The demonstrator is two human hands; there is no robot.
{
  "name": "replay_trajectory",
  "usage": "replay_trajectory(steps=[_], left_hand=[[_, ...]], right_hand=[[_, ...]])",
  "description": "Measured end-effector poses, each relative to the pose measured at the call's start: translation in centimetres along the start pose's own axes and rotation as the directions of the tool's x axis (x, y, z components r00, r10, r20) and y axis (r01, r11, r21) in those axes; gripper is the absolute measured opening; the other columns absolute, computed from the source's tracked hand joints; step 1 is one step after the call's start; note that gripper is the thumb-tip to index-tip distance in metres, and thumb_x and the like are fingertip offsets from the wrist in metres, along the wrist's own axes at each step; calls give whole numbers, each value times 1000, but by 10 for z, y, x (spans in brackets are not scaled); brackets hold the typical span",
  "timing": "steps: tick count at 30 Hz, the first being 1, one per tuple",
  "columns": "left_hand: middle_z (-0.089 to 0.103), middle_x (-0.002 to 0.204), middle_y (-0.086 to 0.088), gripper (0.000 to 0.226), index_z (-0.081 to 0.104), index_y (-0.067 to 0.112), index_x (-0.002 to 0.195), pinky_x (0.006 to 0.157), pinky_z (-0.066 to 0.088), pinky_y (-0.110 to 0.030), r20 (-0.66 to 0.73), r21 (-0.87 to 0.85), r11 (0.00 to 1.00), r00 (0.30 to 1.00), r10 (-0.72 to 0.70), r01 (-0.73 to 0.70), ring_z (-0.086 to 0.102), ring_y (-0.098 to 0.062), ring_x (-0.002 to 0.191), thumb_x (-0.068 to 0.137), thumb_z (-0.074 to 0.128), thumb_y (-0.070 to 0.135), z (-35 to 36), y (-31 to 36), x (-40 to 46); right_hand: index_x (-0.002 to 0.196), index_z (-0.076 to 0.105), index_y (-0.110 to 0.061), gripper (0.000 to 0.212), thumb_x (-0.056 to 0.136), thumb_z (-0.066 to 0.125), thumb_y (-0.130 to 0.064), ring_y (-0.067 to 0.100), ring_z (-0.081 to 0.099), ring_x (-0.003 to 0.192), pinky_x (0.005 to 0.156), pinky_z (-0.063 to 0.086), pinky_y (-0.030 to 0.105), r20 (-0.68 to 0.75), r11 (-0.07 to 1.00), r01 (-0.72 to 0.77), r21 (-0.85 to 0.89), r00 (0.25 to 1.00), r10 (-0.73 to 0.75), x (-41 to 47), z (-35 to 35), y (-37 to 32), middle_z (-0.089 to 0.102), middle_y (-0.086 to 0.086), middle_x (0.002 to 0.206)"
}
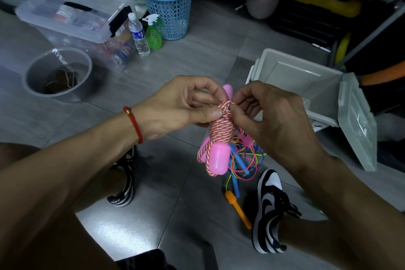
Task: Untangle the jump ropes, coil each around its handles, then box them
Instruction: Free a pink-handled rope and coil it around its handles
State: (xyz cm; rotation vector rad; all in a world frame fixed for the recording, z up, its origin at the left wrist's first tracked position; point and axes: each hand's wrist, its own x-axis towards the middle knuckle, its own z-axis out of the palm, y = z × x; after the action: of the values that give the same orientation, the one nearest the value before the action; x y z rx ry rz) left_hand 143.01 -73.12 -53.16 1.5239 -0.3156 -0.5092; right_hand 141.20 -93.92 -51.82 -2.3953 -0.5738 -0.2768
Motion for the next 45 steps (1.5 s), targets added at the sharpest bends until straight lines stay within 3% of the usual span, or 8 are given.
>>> replay_trajectory(steps=[5,11,20,25,30,37,41,45], left_hand=[[64,94,-5,17,59,9,100,67,56,-26,-24,37,999,999,29,-29,62,-10,83,87,69,4,5,-3,-4],[62,97,-14,17,58,10,101,76,55,-35,-12,308,939,986,168,-156,61,-36,90,88,68,14,8,-6,-3],[62,93,-2,14,59,15,96,80,52,-39,-21,475,856,969,245,-206,60,-28,89,86,68,18,8,-9,-2],[59,94,-2,14,58,13,96,82,50,-44,-19,586,777,955,296,-229,58,-24,89,86,67,15,7,-6,-3],[54,96,2,15,58,16,96,81,45,-26,32,722,638,935,354,-267,53,-15,89,84,66,18,12,-1,-2],[53,97,3,22,55,13,101,79,38,-22,40,792,555,929,368,-254,48,-12,89,84,69,12,17,-5,1],[55,98,2,26,52,9,102,79,37,-23,40,798,547,928,370,-252,49,-15,88,83,70,9,19,-5,1],[57,100,1,27,50,10,104,83,44,-33,39,786,568,936,349,-244,53,-21,91,85,69,9,18,-7,-1]], right_hand=[[89,69,-17,13,81,79,-19,10,65,69,68,52,23,77,993,-26,111,997,17,3,-7,2,68,-8,74],[87,67,-17,19,77,83,-21,13,67,70,69,57,30,117,974,-70,218,992,45,0,-4,7,68,-7,76],[83,67,-16,12,79,78,-15,10,62,73,71,50,26,47,989,-35,141,998,29,-8,8,1,66,-9,79],[82,71,-22,9,84,80,-21,12,68,70,73,59,39,140,885,-302,356,953,269,-5,5,-1,71,-7,77],[93,73,-19,14,82,82,-22,7,70,78,80,60,39,159,833,-396,386,918,363,-2,6,-2,73,-8,81],[82,71,-21,8,86,78,-18,3,68,61,53,51,15,114,861,-438,260,899,423,-3,9,-5,70,-8,71],[86,71,-14,7,88,76,-18,8,68,55,49,48,14,80,876,-419,238,907,413,-7,13,-5,71,-3,75],[88,67,-9,5,92,70,-9,16,70,57,54,56,29,251,753,-518,405,855,453,-6,13,-2,69,1,76]])
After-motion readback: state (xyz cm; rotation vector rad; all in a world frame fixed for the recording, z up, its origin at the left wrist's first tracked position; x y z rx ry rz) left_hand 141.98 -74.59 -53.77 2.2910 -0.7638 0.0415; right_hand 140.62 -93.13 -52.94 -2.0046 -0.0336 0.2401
